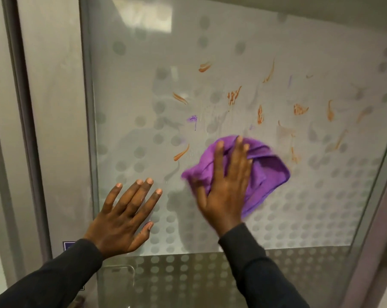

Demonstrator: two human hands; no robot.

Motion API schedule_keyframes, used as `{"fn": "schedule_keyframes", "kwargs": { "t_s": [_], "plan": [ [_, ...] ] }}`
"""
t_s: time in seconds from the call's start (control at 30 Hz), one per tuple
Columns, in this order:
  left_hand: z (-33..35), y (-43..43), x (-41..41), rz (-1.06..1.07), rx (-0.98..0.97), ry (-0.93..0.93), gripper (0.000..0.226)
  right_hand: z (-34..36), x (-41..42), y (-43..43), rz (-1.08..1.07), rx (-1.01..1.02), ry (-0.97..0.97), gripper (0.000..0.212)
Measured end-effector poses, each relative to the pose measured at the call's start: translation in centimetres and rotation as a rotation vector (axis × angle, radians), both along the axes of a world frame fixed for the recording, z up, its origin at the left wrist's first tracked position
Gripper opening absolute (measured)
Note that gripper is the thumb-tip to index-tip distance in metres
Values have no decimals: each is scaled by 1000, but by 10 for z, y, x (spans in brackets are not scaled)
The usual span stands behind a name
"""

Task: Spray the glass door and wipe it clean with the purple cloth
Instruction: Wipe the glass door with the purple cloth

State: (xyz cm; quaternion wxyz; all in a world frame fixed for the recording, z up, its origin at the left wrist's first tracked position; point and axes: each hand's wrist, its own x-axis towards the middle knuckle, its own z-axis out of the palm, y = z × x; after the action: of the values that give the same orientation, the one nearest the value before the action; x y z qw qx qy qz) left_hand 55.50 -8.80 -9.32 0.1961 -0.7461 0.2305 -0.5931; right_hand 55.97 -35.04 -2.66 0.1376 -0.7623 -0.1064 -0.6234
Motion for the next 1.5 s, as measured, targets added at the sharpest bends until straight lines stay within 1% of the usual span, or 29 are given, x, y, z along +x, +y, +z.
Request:
{"fn": "schedule_keyframes", "kwargs": {
  "t_s": [0.03,0.1,0.17,0.2,0.23,0.33,0.4,0.43,0.47,0.5,0.57,0.6,0.67,0.73,0.9,0.93,0.97,1.0,1.07,1.13,1.17,1.2,1.23,1.27,1.37,1.4,1.43,1.47,1.5],
  "plan": [
    [0,0,0,-3,-1,-1,80,-21,-1,4,-11,-96,40,88],
    [0,0,0,-2,0,5,79,-56,-4,-3,-16,-290,69,85],
    [0,0,0,1,0,6,79,-57,-2,-22,-29,-386,41,82],
    [0,0,0,4,-1,5,80,-47,0,-30,-60,-375,21,82],
    [0,0,0,5,0,4,79,-33,2,-37,-102,-316,6,82],
    [0,0,1,-2,1,-6,78,10,7,-45,-175,-32,-7,75],
    [-1,0,2,-2,3,-6,79,17,9,-30,-150,115,10,83],
    [-1,0,1,-4,3,-8,78,11,9,-19,-146,130,19,85],
    [-1,0,2,-6,2,-9,78,-3,9,-6,-139,96,31,86],
    [0,0,1,-7,3,-8,78,-23,7,6,-123,17,50,84],
    [1,0,0,-13,9,-3,77,-72,0,17,-106,-201,98,82],
    [2,0,-1,-13,12,0,76,-93,-4,15,-114,-291,117,84],
    [2,-1,-2,-11,10,3,76,-111,-7,3,-122,-379,116,88],
    [3,-2,-4,-4,-1,5,77,-90,-6,-5,-108,-332,96,82],
    [4,-2,-7,7,2,40,76,18,7,5,-86,125,11,72],
    [4,-2,-8,9,2,52,75,26,7,13,-74,166,9,73],
    [5,-2,-10,11,2,66,75,25,7,20,-63,152,12,73],
    [7,-2,-12,11,3,78,74,16,5,26,-52,84,23,73],
    [10,-3,-16,-4,2,99,72,-20,1,27,-35,-170,57,72],
    [15,-4,-23,-39,-13,140,69,-58,-3,8,-33,-419,73,73],
    [21,-5,-27,-63,-17,156,69,-65,-4,-4,-39,-493,60,72],
    [30,-5,-30,-89,-14,159,68,-63,-5,-15,-40,-520,50,70],
    [40,-4,-33,-111,-3,148,69,-54,-4,-20,-40,-497,48,70],
    [51,-2,-35,-130,8,129,71,-42,-4,-19,-36,-413,52,71],
    [98,3,-37,-132,-28,45,71,14,-5,13,-17,92,67,77],
    [114,5,-37,-118,-59,17,71,30,-5,30,-4,211,63,76],
    [130,6,-36,-103,-92,-2,72,38,-5,46,0,230,49,75],
    [143,7,-34,-91,-124,-14,73,39,-4,60,-5,149,30,73],
    [154,7,-33,-80,-149,-18,75,33,-4,69,-4,15,15,73]
  ]
}}
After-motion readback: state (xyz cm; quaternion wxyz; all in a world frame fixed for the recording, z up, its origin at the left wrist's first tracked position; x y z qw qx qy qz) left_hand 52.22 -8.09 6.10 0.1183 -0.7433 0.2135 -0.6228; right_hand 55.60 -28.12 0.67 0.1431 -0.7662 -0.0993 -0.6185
